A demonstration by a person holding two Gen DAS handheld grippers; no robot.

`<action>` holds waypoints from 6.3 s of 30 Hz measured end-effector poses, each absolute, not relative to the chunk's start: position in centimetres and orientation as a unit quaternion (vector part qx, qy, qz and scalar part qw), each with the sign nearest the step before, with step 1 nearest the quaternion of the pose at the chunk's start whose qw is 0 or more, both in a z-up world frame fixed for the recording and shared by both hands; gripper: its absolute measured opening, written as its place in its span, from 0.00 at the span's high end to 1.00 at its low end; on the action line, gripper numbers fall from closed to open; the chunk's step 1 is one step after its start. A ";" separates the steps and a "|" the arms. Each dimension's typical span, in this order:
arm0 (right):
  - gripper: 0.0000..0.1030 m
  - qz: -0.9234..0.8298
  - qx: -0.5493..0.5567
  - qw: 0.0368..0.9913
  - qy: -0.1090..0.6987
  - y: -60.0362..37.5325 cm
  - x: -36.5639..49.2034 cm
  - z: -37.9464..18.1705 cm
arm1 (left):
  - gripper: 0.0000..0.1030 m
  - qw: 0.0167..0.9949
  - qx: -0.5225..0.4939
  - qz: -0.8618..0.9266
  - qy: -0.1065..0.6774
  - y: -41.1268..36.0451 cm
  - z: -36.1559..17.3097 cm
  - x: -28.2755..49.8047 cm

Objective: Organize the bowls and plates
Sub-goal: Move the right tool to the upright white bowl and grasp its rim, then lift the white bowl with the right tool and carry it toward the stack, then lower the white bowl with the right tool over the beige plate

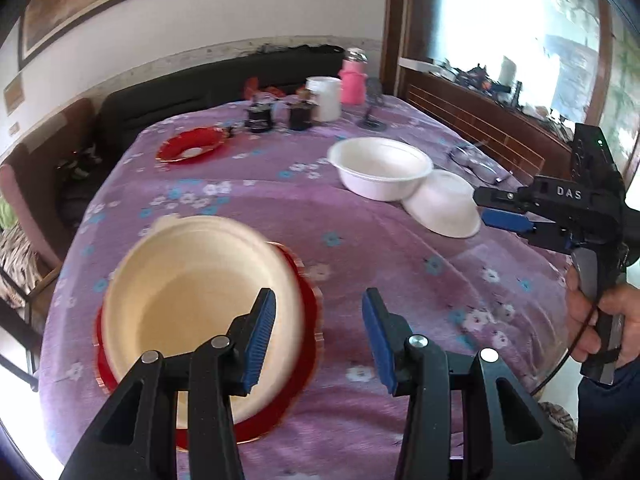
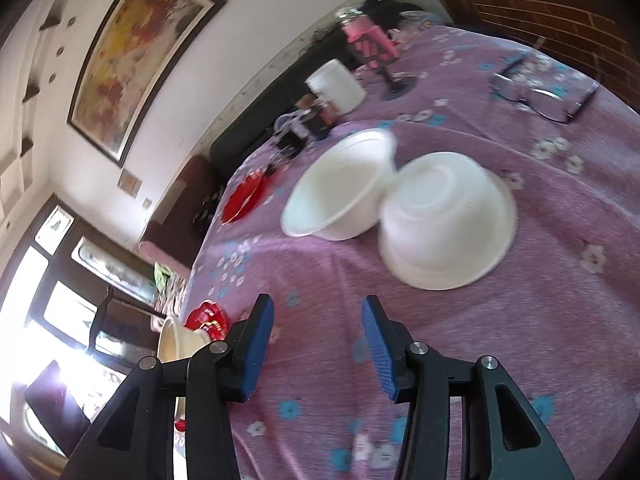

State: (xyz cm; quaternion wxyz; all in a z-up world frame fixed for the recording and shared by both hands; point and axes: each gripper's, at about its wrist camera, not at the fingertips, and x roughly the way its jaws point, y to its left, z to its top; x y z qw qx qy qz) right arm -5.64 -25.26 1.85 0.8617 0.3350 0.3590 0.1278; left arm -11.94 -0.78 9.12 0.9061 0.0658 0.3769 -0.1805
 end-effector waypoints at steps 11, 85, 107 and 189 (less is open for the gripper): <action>0.50 0.103 0.364 0.856 0.353 -29.4 -5.8 0.5 | 0.49 0.869 0.082 -0.235 0.427 -7.9 6.7 -9.8; 0.90 0.145 0.267 0.886 0.351 -26.5 -8.6 1.7 | 0.70 0.895 -0.023 -0.195 0.400 -7.6 7.6 -9.0; 0.85 0.098 0.241 0.888 0.380 -23.8 -14.1 -0.4 | 0.63 0.880 -0.018 -0.214 0.424 -6.5 4.2 -13.8; 0.85 0.224 0.165 0.891 0.359 -7.8 -8.9 6.3 | 0.66 0.939 -0.090 -0.102 0.315 9.5 10.3 -15.6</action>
